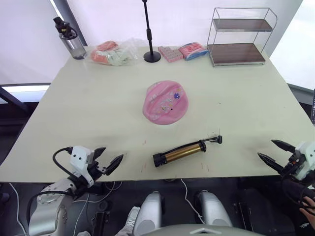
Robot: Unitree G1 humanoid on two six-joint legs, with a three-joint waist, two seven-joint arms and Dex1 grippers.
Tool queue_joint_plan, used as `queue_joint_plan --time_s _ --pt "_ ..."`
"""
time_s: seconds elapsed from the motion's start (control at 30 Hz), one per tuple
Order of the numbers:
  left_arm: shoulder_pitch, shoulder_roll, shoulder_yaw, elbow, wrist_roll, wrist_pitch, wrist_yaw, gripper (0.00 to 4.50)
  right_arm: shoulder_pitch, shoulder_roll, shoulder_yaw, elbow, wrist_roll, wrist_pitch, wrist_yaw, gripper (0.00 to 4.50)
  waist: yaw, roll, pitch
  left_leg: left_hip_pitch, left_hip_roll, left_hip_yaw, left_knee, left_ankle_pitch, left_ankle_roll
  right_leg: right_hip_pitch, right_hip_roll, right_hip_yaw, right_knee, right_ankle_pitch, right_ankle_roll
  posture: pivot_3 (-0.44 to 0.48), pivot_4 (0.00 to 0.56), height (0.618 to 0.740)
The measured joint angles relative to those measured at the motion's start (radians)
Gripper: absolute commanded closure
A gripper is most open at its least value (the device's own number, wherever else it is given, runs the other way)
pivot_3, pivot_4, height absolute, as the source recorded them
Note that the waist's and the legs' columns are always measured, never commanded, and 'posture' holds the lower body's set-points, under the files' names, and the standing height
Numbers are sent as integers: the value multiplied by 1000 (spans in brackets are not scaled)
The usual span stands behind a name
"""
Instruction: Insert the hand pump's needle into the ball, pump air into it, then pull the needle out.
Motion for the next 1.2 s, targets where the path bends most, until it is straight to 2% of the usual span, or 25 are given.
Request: queue_joint_plan --time_s 0.23,0.57,0.83,1.1,1.13,1.2 --pt "-1 1 0 0 -1 -3 -1 34 2 0 0 -4 22 0 35 0 0 0 0 0 0 0 0 0 0 0 0 0 0 0 0 0 150 731" --pt "-49 22 -25 0 5 -3 -8 34 56 -1 -2 -182 55 76 8 0 1 0 0 0 0 0 0 0 0 0 0 0 0 0 0 0 150 731" --pt "-117 66 -157 -50 27 32 -49 34 124 -28 -7 -357 124 173 25 0 5 0 0 0 0 0 0 0 0 0 0 0 0 0 0 0 150 731" --pt "-338 89 -376 -57 87 121 -93 34 166 -39 -6 -508 156 248 29 0 10 0 0 -1 0 0 0 0 0 0 0 0 0 0 0 0 150 731" --pt "-360 88 -391 -57 87 131 -98 418 169 -39 -6 -519 157 251 29 0 9 0 0 -1 0 0 0 0 0 0 0 0 -1 0 0 0 150 731" --pt "-396 81 -417 -54 88 145 -106 715 181 -39 -6 -541 159 258 29 0 9 0 0 -1 0 -1 0 0 0 0 0 0 -1 0 0 0 150 731"
